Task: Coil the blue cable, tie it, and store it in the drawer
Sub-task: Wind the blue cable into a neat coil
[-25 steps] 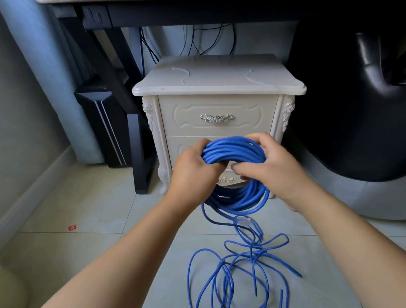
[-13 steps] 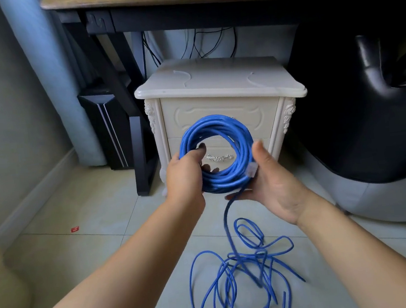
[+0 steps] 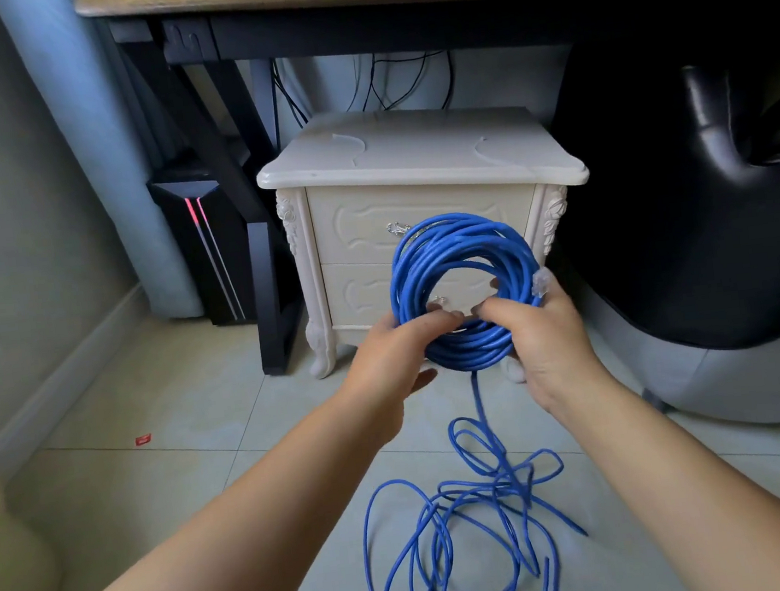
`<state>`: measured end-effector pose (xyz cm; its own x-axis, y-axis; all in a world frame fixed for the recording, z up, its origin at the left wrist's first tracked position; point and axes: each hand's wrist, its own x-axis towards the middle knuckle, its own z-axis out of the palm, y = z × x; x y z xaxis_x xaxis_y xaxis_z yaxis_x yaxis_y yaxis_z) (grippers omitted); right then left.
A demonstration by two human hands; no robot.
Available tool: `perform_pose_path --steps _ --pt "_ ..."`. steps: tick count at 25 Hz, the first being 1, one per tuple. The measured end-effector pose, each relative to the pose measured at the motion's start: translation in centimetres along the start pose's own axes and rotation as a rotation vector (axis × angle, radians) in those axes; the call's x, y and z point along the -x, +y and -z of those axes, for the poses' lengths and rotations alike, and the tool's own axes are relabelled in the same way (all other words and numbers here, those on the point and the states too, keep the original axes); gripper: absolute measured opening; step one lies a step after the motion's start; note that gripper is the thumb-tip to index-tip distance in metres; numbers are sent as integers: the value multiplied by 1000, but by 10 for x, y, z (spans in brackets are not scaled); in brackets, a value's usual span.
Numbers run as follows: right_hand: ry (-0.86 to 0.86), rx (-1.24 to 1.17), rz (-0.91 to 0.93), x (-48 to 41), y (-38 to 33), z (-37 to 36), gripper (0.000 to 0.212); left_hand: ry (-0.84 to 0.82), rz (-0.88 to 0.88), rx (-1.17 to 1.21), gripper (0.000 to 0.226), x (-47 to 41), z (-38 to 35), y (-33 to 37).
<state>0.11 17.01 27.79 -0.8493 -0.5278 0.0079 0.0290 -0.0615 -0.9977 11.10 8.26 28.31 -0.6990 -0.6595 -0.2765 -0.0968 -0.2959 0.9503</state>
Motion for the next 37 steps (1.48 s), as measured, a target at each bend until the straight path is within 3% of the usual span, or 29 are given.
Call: perform_pose_path --steps 4,8,11,14,16,24,28,32,35,37 --pt "-4 310 180 0 -8 5 24 -8 -317 -147 62 -3 13 16" --pt "-59 879 402 12 -19 3 19 -58 -653 -716 79 -1 24 23" --pt "-121 1103 519 22 -20 -2 22 -155 -604 -951 78 1 23 19" --pt "-103 1089 516 23 -16 -4 31 -55 -559 -942 31 -1 21 15" --pt "-82 935 468 20 -14 -3 32 -20 -543 -806 15 -1 19 16" --pt "-50 90 -31 17 3 -15 35 8 -300 11 16 -6 14 18" --pt "34 -220 -203 16 5 -20 33 -84 -260 180 19 -2 0 10" --pt "169 -151 -86 7 -5 -10 28 -176 -290 -193 44 4 1 14" --pt "160 170 132 1 -15 4 33 -364 -266 -320 84 4 16 19" --pt "113 440 247 1 -18 9 36 -409 -283 -307 95 3 19 21"
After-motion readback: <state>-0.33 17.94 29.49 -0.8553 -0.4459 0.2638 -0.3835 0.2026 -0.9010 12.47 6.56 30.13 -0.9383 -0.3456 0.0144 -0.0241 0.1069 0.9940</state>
